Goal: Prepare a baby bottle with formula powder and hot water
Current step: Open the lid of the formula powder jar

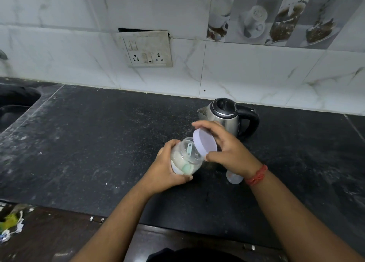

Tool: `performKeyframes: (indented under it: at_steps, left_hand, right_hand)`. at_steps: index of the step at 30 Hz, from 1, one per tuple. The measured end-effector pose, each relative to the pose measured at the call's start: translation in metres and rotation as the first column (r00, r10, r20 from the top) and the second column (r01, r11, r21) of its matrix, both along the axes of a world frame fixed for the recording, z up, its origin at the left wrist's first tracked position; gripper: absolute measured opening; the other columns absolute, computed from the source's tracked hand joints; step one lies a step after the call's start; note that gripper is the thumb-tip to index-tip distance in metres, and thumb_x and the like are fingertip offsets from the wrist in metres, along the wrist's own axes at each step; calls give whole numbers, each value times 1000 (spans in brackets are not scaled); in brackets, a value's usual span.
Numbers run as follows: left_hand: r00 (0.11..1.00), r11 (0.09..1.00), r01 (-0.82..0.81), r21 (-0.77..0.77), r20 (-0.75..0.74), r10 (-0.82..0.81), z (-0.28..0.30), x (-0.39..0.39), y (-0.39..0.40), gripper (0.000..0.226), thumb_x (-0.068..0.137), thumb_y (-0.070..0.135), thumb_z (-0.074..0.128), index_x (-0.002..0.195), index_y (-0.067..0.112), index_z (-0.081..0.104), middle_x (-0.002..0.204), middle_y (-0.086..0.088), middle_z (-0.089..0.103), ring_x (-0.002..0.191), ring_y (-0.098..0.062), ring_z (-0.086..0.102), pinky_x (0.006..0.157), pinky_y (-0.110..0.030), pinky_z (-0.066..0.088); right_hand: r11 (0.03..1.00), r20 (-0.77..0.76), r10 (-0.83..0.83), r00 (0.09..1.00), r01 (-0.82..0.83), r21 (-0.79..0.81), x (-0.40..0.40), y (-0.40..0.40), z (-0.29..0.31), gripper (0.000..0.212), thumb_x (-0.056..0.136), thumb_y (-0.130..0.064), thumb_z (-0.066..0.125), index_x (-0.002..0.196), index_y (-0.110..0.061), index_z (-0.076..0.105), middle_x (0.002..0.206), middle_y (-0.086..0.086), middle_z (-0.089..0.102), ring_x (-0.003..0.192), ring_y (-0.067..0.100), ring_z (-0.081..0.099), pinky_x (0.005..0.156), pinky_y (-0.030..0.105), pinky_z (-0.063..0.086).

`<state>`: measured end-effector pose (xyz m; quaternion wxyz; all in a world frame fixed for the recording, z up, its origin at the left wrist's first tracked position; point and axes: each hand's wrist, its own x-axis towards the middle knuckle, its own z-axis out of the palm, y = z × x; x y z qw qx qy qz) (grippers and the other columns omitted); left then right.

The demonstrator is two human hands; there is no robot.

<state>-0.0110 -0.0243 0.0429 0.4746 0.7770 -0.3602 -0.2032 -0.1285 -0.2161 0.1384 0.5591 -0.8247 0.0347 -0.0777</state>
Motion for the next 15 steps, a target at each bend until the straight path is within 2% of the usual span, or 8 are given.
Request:
performKeyframes:
  at_steps: [2,4,6,7,9,11,13,15]
  left_hand:
    - [998,999,-46,-19,-38,45,-9,8,8,99,57,36,96,131,54,33,138,8,48,128,-13,52,105,-40,50]
    - [989,993,-108,-40,-106,103,-17,14,15,96,62,24,97,131,47,33,136,10,51,124,-3,54,103,-28,49]
    - [973,985,-164,-56,-175,152,-26,23,21,96,65,14,96,133,36,33,133,14,53,118,8,56,98,-17,47]
    - [966,981,-187,-59,-190,173,-31,27,23,97,64,14,96,135,33,32,133,14,54,116,10,56,97,-15,46]
    - [959,976,-214,-36,-197,203,-41,36,30,97,65,13,95,136,32,32,133,14,55,117,9,56,98,-18,46]
    - [952,972,-237,7,-197,233,-53,43,37,94,67,13,96,132,39,33,133,15,56,117,7,58,103,-26,48]
    - [947,963,-266,43,-175,269,-63,48,43,93,62,27,98,127,50,36,133,13,58,122,-2,58,107,-35,48]
    - [946,958,-279,70,-148,287,-74,54,49,92,55,41,97,123,58,37,134,9,57,126,-12,56,109,-42,47]
  right_hand:
    - [1000,-15,-25,1000,26,14,3,-4,-2,70,75,-6,69,136,-37,55,138,-5,48,137,15,46,115,46,41]
    - [998,-71,-61,996,61,-4,6,-4,-13,63,76,-22,72,133,-41,56,134,-5,46,135,10,47,116,37,40]
    - [987,-140,-151,979,142,-73,11,1,-31,57,71,-35,75,126,-43,57,129,-5,47,127,9,51,112,33,44]
    - [976,-172,-200,964,181,-122,14,3,-43,55,71,-36,78,122,-39,58,126,-4,48,121,10,54,108,30,45]
    - [945,-225,-285,932,233,-230,19,10,-69,48,73,-29,85,111,-27,55,119,-2,48,107,11,55,90,14,44]
    - [914,-257,-339,905,253,-317,25,20,-94,45,73,-28,87,99,-19,50,112,0,44,93,13,50,72,8,36]
    - [907,-280,-339,898,233,-350,30,30,-119,44,73,-28,87,91,-17,48,110,0,42,92,14,48,71,12,35]
    - [900,-279,-337,899,220,-376,37,38,-139,42,72,-25,86,86,-18,47,112,0,44,98,16,49,79,22,38]
